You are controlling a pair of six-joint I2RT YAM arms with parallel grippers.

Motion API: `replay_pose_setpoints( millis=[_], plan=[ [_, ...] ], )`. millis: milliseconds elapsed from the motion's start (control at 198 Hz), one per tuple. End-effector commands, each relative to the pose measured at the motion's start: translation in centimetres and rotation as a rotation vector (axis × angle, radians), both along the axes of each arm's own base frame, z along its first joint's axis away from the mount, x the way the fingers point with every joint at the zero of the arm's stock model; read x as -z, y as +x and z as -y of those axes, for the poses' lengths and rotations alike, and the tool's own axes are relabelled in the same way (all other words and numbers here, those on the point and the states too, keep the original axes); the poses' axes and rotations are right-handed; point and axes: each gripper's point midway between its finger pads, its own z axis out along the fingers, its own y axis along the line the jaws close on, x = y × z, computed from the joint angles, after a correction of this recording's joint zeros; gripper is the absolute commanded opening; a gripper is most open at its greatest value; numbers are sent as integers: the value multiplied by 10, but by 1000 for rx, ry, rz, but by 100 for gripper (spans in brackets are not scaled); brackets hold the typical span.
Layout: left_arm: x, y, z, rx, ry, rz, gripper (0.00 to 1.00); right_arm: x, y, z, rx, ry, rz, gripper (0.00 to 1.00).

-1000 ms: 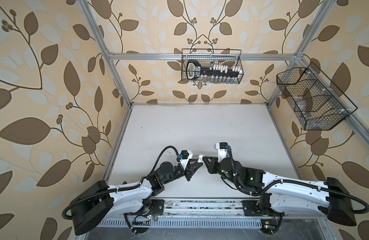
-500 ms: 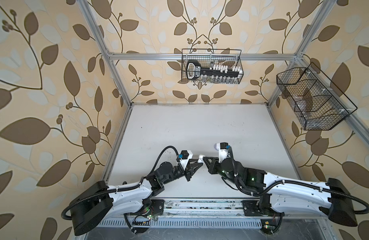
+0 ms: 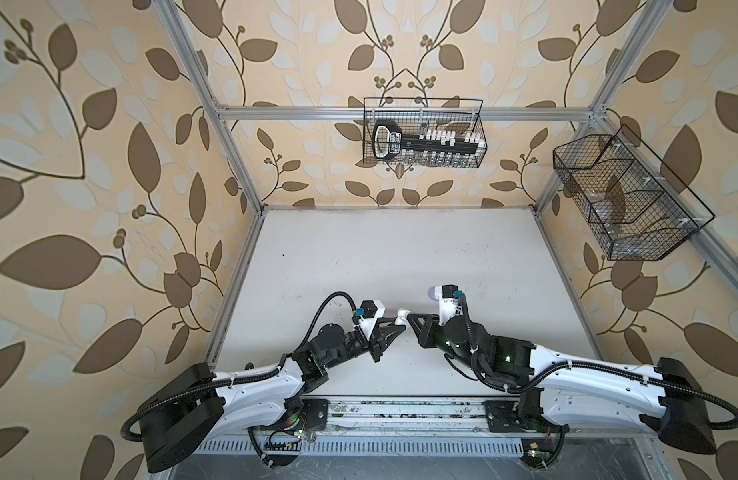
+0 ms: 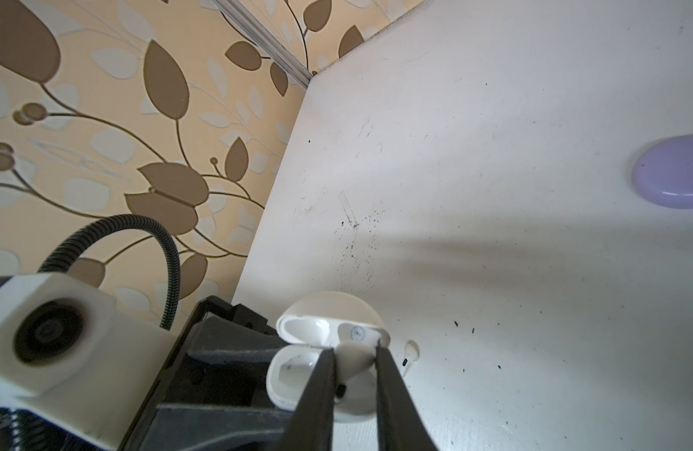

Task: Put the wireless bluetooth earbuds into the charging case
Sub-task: 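Open the right gripper to release the earbud seated in the case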

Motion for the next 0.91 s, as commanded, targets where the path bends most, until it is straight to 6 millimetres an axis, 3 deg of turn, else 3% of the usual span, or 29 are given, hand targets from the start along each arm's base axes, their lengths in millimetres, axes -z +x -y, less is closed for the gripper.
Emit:
replay_pose_setpoints(
  millis=[0,902],
  plan=[
    [-32,5,-6,-34,-85,92,3,14,-1,13,35,-57,-19,20],
    [-33,3,-4,-23,-87,91,3,-4,5,5,16,-20,9,20]
  ],
)
